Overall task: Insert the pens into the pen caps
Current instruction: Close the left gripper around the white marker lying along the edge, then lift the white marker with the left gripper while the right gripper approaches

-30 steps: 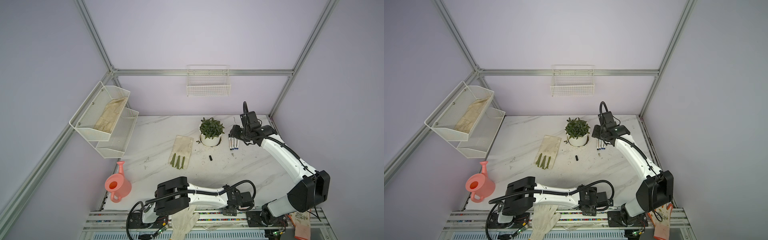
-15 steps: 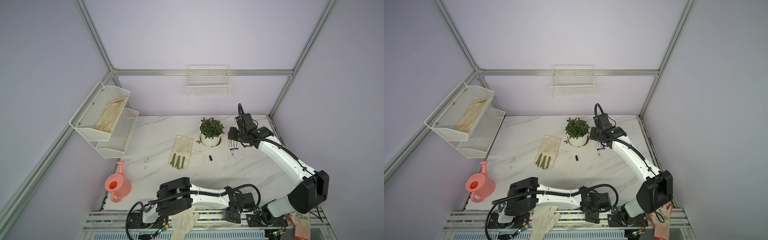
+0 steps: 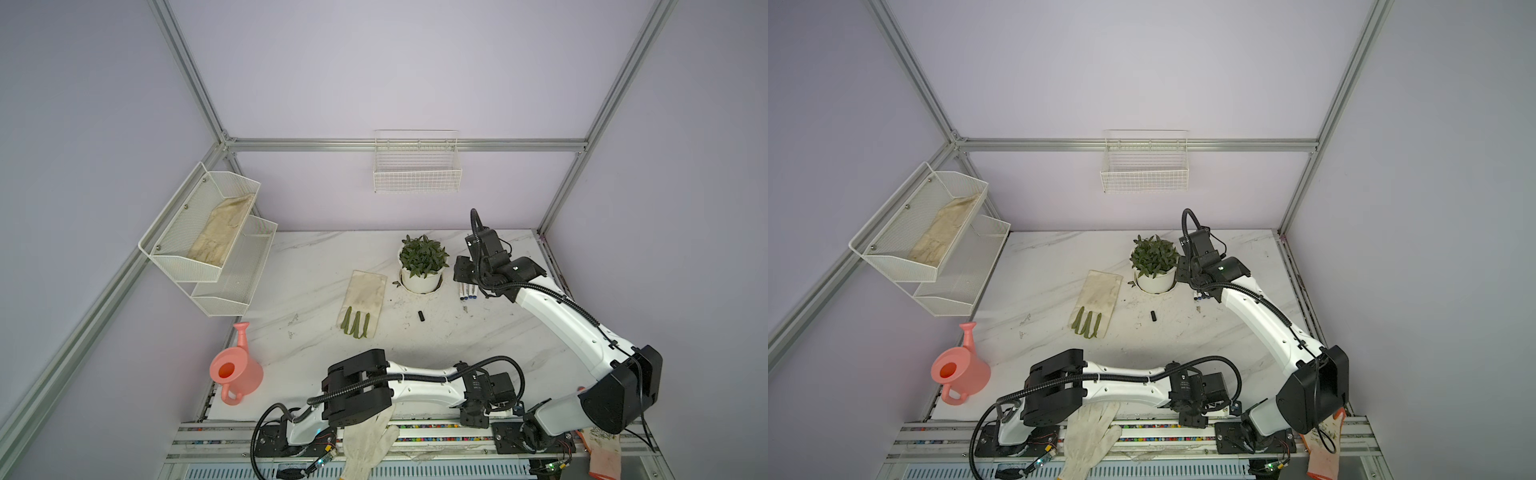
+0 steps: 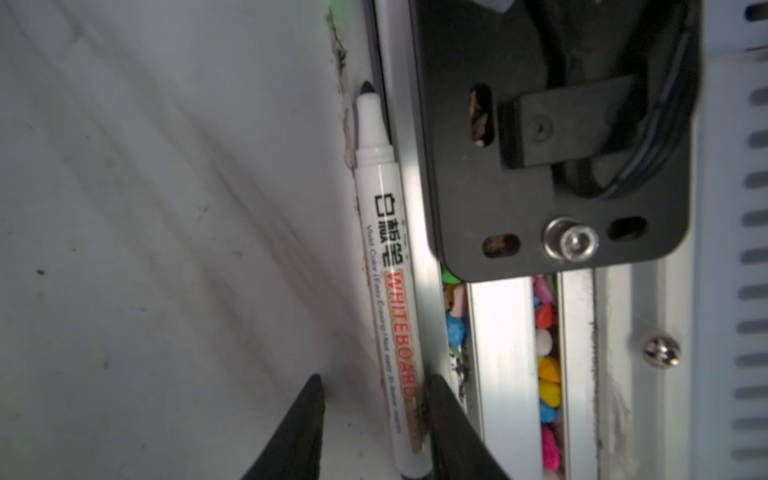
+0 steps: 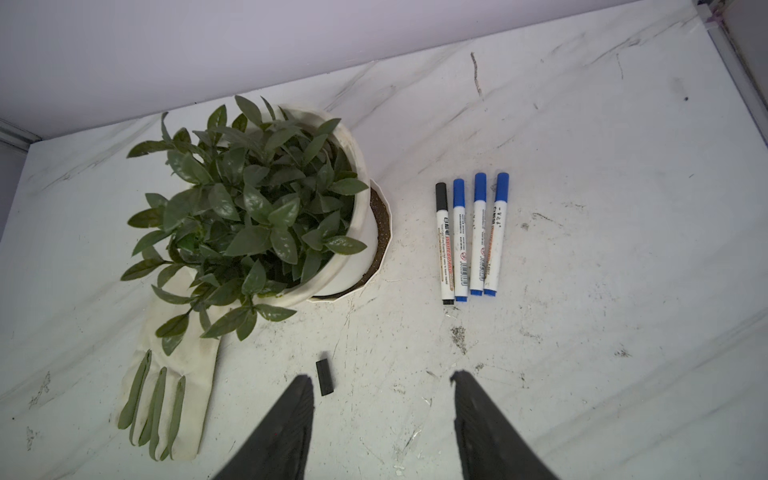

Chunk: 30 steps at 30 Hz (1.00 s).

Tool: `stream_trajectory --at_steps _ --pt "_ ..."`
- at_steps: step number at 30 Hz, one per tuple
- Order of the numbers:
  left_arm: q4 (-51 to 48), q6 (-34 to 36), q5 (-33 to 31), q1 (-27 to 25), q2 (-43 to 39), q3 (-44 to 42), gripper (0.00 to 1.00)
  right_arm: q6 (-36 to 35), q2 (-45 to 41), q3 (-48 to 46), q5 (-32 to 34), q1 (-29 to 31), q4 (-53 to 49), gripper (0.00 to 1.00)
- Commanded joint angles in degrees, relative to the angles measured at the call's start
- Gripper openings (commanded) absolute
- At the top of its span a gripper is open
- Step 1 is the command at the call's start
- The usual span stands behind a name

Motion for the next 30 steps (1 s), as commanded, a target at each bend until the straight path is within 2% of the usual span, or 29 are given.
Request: stream_trajectory --at_steps 1,6,13,16,19,21,23,25,27,29,30 --pt "1.03 -3.33 -6.93 1.34 4.7 2.69 0.34 -0.82 -1.35 0.01 1.88 0.51 0.1 0.57" --pt "-0.16 -4.54 -10.36 0.74 3.42 1.89 0.3 -0.81 -1.89 -0.15 2.54 0.57 0.05 0.58" --pt "0.54 -7.15 -14.31 0.65 3.93 -0.97 0.0 -0.91 -3.06 -0.64 3.92 0.65 0.36 0.59" --pt "2.21 -9.83 -17.29 1.62 1.84 -2.76 0.0 -1.42 -3.49 -0.59 4.52 1.25 0.75 0.59" --pt "6.76 -14.67 -17.52 4.75 -3.26 -7.35 0.0 -3.03 -3.46 -0.09 5.65 2.98 1.18 0.59" --pt "11.88 -22.16 -13.79 9.09 -9.15 -12.35 0.0 -4.23 -3.93 -0.02 6.52 3.9 1.5 0.6" --pt "21.51 -32.08 -8.77 15.13 -15.35 -20.41 0.0 -5.97 -4.56 -1.2 8.22 4.91 2.75 0.61" --pt "29.12 -37.43 -6.81 18.93 -18.74 -26.07 0.0 -9.72 -8.76 -4.2 8.74 7.24 5.86 0.61" --pt "30.61 -36.49 -8.95 20.12 -19.6 -26.83 0.0 -15.5 -12.84 -8.15 6.02 10.79 9.28 0.63" --pt "24.03 -38.03 -17.65 20.29 -19.59 -24.3 0.0 -20.44 -16.98 -10.9 2.78 13.94 9.6 0.66" --pt "22.71 -38.91 -19.84 20.57 -19.97 -24.39 0.0 -21.53 -18.48 -11.75 2.08 14.54 9.22 0.67"
